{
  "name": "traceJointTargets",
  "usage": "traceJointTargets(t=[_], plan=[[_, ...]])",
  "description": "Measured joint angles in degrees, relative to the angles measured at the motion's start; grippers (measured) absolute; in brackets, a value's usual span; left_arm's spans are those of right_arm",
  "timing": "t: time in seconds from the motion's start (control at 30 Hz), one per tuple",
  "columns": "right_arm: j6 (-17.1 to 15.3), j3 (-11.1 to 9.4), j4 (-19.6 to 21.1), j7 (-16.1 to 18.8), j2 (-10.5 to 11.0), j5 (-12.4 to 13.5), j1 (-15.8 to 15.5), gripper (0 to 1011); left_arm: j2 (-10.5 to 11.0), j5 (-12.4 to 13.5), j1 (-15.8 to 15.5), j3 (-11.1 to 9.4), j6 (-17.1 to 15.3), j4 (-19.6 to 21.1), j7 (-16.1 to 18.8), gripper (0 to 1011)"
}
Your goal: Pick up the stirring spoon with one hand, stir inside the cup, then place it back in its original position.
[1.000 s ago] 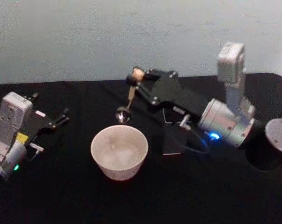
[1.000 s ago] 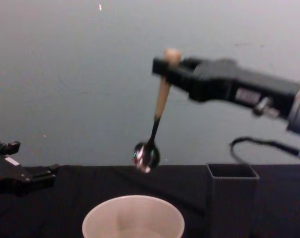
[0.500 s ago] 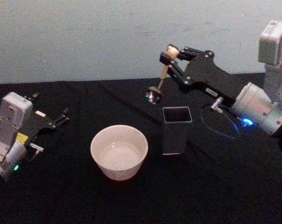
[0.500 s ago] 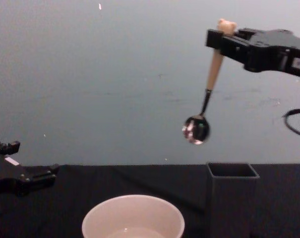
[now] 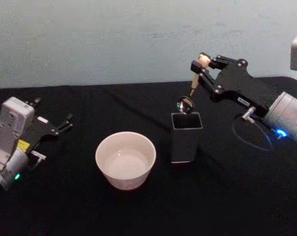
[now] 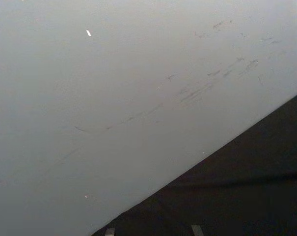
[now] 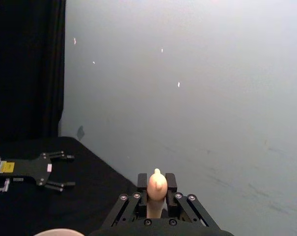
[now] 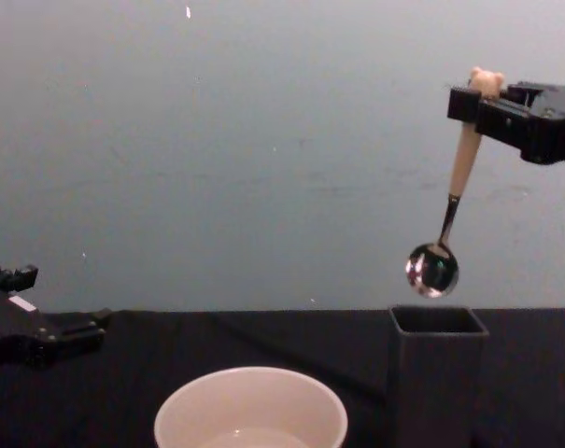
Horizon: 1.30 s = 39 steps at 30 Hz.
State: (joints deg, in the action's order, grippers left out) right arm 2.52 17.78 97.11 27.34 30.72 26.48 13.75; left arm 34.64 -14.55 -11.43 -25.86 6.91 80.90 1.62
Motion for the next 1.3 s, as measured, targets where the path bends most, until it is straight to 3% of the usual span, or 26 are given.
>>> traceJointTargets(t=[0.43,0.9,1.3], plan=[[-2.75,-0.26,0.72,-0.7,0.39,1.11,-1.73,213,0.0,0.0,0.0,0.0,0.0,0.0,0.0,1002],[-8.08,1.03,-1.23,-6.08,-3.38,0.9,-2.39,213,0.0,0.0,0.0,0.0,0.0,0.0,0.0,1001],[-8.96,1.44,-2.17,-8.54,-5.69,-0.21,-4.67,213,0.0,0.0,0.0,0.0,0.0,0.0,0.0,1001]])
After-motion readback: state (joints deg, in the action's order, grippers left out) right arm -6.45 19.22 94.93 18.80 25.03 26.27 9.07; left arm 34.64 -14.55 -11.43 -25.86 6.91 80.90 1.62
